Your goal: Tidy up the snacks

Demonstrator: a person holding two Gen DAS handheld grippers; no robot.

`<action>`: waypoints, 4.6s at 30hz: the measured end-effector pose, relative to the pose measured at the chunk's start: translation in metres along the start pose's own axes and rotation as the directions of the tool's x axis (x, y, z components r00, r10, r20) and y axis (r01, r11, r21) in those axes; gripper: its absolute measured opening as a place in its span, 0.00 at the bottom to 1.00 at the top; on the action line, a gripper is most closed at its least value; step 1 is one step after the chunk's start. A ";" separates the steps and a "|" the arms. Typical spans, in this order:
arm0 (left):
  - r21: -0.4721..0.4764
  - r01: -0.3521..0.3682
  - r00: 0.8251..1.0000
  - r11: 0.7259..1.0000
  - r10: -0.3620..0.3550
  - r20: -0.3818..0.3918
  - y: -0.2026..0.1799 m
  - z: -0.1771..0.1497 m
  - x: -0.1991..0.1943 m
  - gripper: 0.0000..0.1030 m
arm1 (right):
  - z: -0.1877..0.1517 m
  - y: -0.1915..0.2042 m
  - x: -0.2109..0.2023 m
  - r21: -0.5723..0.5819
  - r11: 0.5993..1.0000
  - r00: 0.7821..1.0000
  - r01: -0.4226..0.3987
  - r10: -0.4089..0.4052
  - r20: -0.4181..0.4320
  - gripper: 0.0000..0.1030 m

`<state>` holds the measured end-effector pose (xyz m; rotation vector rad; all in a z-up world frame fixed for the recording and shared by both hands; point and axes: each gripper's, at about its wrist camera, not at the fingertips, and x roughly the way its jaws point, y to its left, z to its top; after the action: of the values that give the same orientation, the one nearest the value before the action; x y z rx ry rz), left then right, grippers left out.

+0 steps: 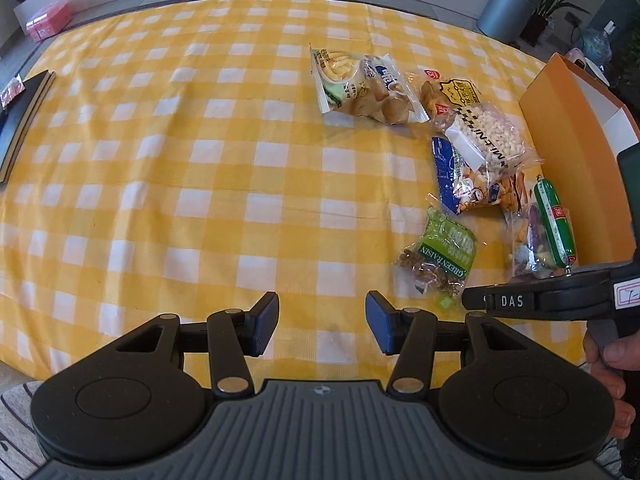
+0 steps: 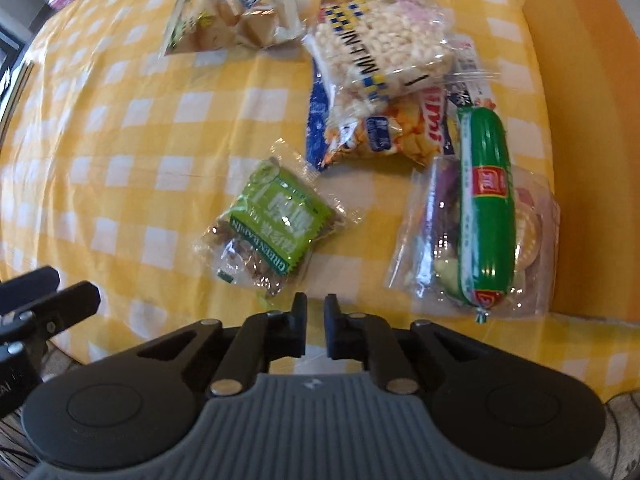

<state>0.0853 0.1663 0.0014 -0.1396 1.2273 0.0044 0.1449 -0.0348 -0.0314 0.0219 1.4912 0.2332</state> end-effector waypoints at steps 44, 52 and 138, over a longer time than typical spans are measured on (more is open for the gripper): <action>-0.015 -0.011 0.995 1.000 0.010 -0.095 0.004 -0.016 0.037 0.56 | 0.016 0.028 0.011 0.101 0.995 0.999 -0.003 -0.001 0.038 0.33; -0.021 -0.003 0.990 1.000 0.000 -0.140 -0.002 -0.030 0.053 0.52 | 0.030 0.048 0.026 0.067 0.996 0.998 0.057 -0.059 0.026 0.48; 0.219 0.010 0.999 0.976 -0.017 0.032 -0.216 0.027 0.043 0.25 | -0.127 -0.145 -0.024 0.209 0.950 0.936 -0.233 0.161 0.313 0.36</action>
<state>0.1424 -0.0479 -0.0076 0.0446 1.1844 -0.1396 0.0386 -0.1964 -0.0415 0.3919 1.2127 0.1989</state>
